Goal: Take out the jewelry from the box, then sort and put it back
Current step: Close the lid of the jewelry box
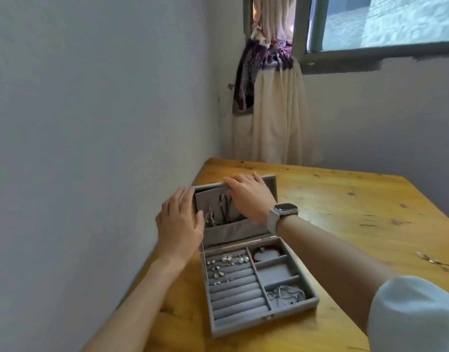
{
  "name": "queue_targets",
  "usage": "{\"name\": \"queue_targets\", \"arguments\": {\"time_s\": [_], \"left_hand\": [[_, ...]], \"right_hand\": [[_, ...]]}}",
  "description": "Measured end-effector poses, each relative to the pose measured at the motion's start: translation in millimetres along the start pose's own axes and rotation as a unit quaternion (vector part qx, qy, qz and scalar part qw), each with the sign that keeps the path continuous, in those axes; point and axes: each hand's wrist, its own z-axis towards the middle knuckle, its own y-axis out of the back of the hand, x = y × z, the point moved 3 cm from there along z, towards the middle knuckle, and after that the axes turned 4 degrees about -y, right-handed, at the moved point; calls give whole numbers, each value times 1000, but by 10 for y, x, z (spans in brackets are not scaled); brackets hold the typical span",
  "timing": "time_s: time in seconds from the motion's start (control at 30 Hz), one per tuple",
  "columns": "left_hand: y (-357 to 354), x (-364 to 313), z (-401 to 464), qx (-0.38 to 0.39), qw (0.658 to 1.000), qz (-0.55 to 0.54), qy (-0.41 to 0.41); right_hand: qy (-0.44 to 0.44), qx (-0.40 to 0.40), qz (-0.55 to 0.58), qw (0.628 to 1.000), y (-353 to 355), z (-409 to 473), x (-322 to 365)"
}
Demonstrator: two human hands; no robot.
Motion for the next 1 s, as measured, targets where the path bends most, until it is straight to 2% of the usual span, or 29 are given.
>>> {"name": "queue_targets", "arguments": {"time_s": [0.1,0.17,0.23,0.3,0.37,0.5,0.6,0.73,0.87,1.0], "left_hand": [[2,-11,-3,20,1000,-7,-14],[2,-26,-39,33,999,-23,-25],[48,-71,-123,10,997,-50,-55],[125,-133,-289,-49,992,-36,-112],[170,-160,-515,-76,985,-18,-156],[128,-136,-951,-40,974,-2,-221],[44,-62,-1246,33,969,-9,-247],[-82,-18,-1567,95,969,-8,-226],[-207,-93,-1722,82,986,-26,-146],[-322,-138,-1852,86,992,-41,-88]], "right_hand": [[29,-93,27,995,95,-159,-8],[50,-127,45,990,203,-326,-9],[70,-127,52,988,298,-531,-13],[89,-122,55,987,375,-770,-14],[99,-108,49,988,370,-1033,-8],[88,-95,50,990,179,-1552,-8],[79,-80,59,992,-52,-1886,-14],[59,-77,78,992,-322,-2183,0],[41,-102,117,987,-403,-2361,12],[78,-89,82,990,-489,-2550,15]]}}
